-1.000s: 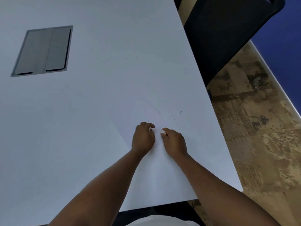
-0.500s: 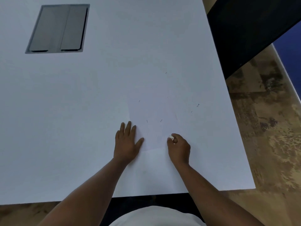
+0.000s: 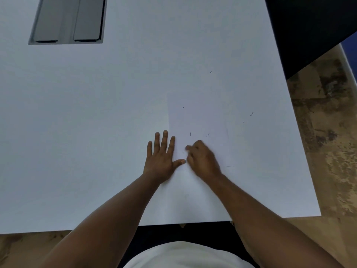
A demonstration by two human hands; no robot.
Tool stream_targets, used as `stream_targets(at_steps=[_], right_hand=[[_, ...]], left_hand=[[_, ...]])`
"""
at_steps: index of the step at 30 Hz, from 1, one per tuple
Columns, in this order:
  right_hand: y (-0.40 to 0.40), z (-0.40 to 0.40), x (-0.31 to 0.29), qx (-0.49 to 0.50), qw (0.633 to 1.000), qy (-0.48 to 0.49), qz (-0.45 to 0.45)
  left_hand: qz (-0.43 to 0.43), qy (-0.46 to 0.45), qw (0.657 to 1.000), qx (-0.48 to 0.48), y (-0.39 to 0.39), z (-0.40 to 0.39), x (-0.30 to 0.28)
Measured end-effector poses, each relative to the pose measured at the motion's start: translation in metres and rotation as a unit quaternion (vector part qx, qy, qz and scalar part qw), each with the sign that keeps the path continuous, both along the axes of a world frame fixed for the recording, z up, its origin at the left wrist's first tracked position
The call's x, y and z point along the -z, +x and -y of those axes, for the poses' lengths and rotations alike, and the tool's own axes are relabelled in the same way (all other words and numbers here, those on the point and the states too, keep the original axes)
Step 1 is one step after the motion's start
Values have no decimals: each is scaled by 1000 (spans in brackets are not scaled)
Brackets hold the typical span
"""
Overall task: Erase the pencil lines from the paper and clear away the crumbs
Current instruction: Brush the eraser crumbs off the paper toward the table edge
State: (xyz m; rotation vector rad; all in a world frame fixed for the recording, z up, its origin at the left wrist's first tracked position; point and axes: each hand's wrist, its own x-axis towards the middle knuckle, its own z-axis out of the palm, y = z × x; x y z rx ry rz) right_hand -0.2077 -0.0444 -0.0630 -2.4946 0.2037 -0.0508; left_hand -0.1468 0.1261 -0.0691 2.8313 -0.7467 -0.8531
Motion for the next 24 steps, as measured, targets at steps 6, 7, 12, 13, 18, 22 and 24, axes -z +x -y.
stream_targets(at_steps=[6,7,12,13,18,22,24], right_hand=[[7,61,-3,146,989,-11,-7],[6,58,-4,146,989,-3,5],[-17,28,1,-42,998,-36,10],[-16,33,4,-33,998,-49,11],[8,90,1,212,977,-5,-20],[6,49,-18,150,981,123,-11],[-2,16,-22,86,987,132,2]], left_hand=[[-14,-1,1000,-6,1,1,-4],[-15,-4,1000,-6,1,1,-4],[-17,6,1000,-4,0,0,-3],[-17,5,1000,-5,0,0,-3],[-12,-8,1000,-10,0,1,-2],[-1,-34,999,-11,-4,-3,2],[1,-49,999,-4,-6,-2,2]])
